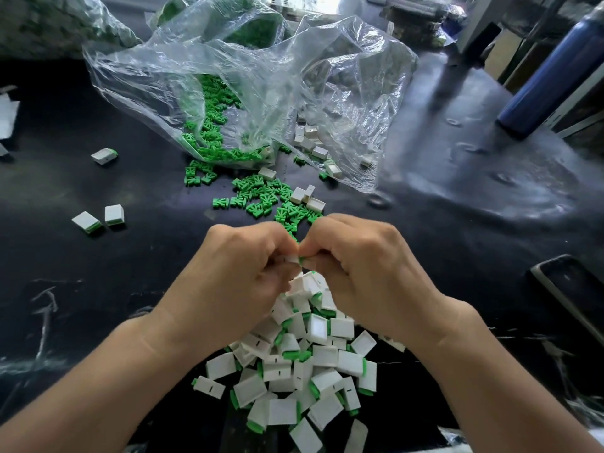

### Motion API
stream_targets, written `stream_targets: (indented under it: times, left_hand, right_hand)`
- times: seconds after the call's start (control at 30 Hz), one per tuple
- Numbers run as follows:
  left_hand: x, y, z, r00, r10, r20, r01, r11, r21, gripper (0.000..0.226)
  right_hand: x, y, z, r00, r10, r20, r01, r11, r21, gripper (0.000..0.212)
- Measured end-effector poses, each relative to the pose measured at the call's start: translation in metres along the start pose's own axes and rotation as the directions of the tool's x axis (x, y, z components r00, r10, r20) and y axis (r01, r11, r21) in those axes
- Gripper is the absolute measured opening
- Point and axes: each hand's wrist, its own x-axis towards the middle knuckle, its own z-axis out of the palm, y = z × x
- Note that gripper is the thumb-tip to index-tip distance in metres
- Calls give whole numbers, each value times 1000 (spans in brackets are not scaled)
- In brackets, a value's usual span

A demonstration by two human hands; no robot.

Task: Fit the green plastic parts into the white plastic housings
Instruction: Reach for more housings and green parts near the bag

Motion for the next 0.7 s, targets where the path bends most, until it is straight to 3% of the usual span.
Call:
stream_targets:
  times: [0.1, 0.17, 0.27, 0.43, 0.6, 0.7]
  left_hand:
    - [5, 2, -2, 997, -79, -13, 74, 966, -247, 13]
    - [7, 4, -4, 989, -146, 12, 135, 883, -450, 10]
    - [8, 8, -4, 979, -198, 46, 186, 781, -596, 17]
    - [7, 11, -4, 968, -246, 52, 216, 706, -674, 20]
    - [6, 12, -3, 970, -242, 31, 202, 727, -656, 19]
    - [8, 12, -6, 969, -242, 49, 211, 710, -672, 18]
  right_hand:
    - [2, 1, -2, 988, 131, -79, -108, 961, 254, 8]
    - [3, 3, -2, 962, 261, -78, -195, 861, 470, 11]
    - [3, 1, 0, 956, 285, -71, -203, 817, 539, 18]
    - [4, -2, 5, 928, 362, -84, -241, 757, 607, 22]
    - [4, -5, 8, 928, 357, -109, -234, 783, 576, 25]
    - [3, -4, 5, 925, 371, -81, -239, 735, 634, 20]
